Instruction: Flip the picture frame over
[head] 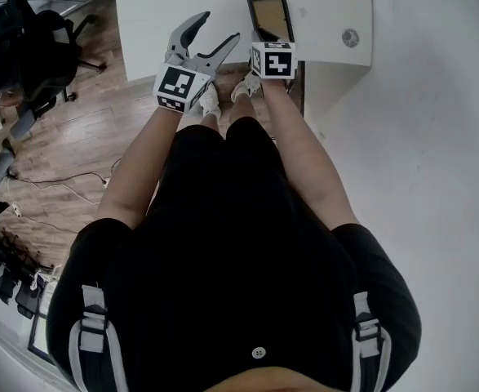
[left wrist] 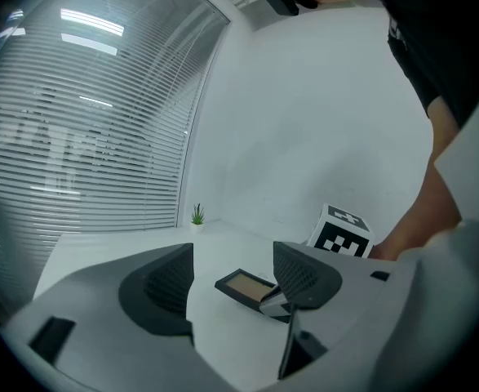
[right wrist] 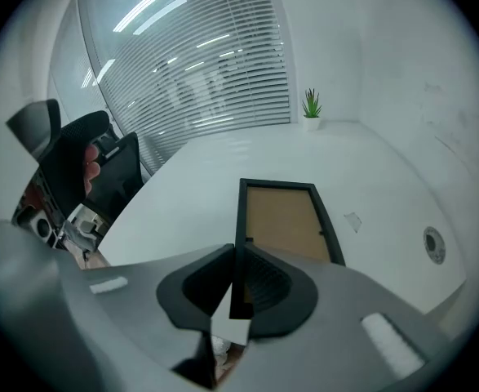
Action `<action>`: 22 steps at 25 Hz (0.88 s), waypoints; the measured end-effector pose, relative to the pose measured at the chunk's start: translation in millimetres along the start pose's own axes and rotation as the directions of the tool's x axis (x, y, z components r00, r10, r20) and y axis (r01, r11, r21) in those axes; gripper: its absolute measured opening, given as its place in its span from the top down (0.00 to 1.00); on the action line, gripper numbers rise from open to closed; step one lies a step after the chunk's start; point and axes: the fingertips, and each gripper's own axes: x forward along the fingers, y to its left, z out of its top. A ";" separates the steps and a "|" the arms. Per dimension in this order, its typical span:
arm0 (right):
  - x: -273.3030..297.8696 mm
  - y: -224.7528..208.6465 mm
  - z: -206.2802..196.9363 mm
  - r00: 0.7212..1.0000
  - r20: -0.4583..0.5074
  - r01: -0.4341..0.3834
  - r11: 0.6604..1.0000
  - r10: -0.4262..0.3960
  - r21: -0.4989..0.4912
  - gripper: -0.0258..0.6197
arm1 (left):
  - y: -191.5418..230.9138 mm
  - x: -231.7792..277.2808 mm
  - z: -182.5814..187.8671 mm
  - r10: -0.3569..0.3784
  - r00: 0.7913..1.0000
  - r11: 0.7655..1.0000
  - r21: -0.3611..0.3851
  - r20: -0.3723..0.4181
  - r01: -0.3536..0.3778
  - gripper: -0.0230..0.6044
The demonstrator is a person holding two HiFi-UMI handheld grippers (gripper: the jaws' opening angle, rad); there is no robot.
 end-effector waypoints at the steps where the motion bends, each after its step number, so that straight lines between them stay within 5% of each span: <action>1: -3.7 1.0 3.2 1.000 0.010 -0.009 1.000 0.009 0.009 0.88 | -0.9 -0.7 3.0 0.000 1.000 1.000 0.003 0.005 0.000 0.47; 10: -34.7 8.2 25.4 0.994 0.067 -0.095 0.991 0.089 0.090 0.88 | -16.2 -5.5 25.9 -0.007 1.000 1.000 0.029 0.026 0.007 0.47; 22: -59.4 6.3 38.9 0.961 0.138 -0.267 0.930 0.239 0.254 0.88 | -21.0 -1.7 43.7 0.002 0.999 0.999 0.051 0.044 -0.004 0.48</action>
